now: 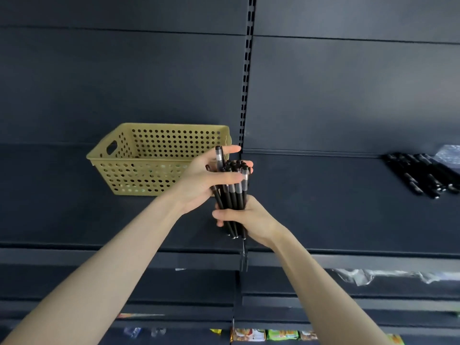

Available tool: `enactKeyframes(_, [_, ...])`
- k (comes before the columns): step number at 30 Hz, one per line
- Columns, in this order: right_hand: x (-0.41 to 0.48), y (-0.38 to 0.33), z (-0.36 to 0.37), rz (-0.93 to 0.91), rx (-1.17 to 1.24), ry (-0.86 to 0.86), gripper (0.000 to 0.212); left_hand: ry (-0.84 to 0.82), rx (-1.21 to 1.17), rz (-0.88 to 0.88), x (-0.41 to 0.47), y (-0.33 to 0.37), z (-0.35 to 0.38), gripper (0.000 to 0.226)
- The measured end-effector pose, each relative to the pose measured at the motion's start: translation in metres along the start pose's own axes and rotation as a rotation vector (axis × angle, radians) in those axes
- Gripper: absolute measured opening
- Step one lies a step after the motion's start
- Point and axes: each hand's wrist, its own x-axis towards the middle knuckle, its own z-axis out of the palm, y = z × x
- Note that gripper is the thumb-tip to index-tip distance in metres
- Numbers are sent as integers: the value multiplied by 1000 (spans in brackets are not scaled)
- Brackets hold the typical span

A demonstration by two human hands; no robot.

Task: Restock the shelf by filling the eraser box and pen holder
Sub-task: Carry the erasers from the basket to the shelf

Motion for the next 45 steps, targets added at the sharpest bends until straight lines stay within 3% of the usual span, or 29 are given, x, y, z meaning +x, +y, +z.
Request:
enactKeyframes(6, [-39, -15, -35, -80, 163, -13, 12, -286, -295, -46, 23, -3, 33, 86])
enactKeyframes(8, [-56, -17, -53, -81, 217, 38, 12, -330, -280, -68, 34, -10, 61, 78])
enactKeyframes(11, [-89, -19, -86, -46, 200, 104, 10, -413, -106, -77, 55, -13, 110, 49])
enactKeyframes(14, [-125, -19, -126, -7, 217, 148, 6, -465, -70, -93, 74, -20, 166, 48])
enactKeyframes(21, [-223, -8, -232, 57, 202, 399, 14, -427, -94, -129, 116, -64, 313, 47])
enactKeyframes(26, [-262, -2, -304, 63, 86, 651, 43, -252, -119, -143, 151, -93, 392, 29])
enactKeyframes(29, [-265, 0, -341, 57, 69, 638, 44, -223, -67, -138, 177, -102, 418, 41])
enactKeyframes(34, [-244, 3, -408, 43, 36, 628, 29, -312, -52, -158, 231, -112, 432, 19])
enactKeyframes(38, [-213, 6, -456, 51, 42, 610, 31, -208, 51, -91, 280, -127, 434, 21])
enactKeyframes(42, [-181, 3, -498, 35, -145, 610, 17, -150, 166, -64, 328, -135, 435, 27])
enactKeyframes(45, [-158, 3, -525, 98, -348, 607, 21, -90, 205, -32, 356, -140, 437, 16])
